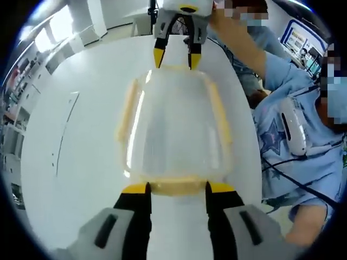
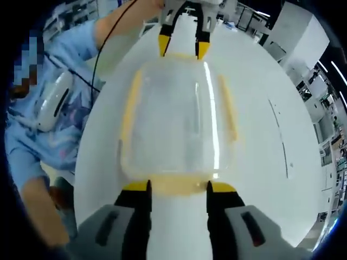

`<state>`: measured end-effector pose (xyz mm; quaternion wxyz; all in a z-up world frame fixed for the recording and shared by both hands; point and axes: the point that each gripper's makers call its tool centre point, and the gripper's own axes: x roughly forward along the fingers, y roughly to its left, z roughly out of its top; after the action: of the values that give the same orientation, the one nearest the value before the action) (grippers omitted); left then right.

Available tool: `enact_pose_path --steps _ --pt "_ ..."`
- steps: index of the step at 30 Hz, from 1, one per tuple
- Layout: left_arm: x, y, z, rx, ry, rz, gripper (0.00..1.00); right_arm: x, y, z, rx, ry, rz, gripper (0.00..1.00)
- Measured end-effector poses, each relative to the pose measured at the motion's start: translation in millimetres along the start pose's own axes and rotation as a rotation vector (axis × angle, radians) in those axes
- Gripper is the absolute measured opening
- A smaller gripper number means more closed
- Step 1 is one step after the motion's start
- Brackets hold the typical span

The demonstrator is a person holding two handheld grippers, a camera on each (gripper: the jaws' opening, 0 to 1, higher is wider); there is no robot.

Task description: Snap each plastic latch of the storage box into its locked position after aligning the lid with the box until every specified latch is closed and the lid sits flush.

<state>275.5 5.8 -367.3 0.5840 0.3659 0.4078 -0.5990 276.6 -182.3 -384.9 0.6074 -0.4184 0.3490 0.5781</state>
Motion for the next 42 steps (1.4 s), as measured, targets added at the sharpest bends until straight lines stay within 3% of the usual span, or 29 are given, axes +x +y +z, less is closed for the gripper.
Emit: enact_pose_path --steps 10,21,42 --pt "-3 -2.0 -12.9 -0.007 -0.039 -0.004 0.39 2 0 10.9 -0.013 0.003 -0.001 0.39" --pt "-3 -3.8 -30.7 -0.024 -0.034 -0.027 0.39 15 5 23.5 -0.016 0.014 0.022 0.39" --pt "-7 -1.5 -48.7 -0.022 -0.05 -0.026 0.39 29 7 38.1 -0.004 0.006 0.02 0.39"
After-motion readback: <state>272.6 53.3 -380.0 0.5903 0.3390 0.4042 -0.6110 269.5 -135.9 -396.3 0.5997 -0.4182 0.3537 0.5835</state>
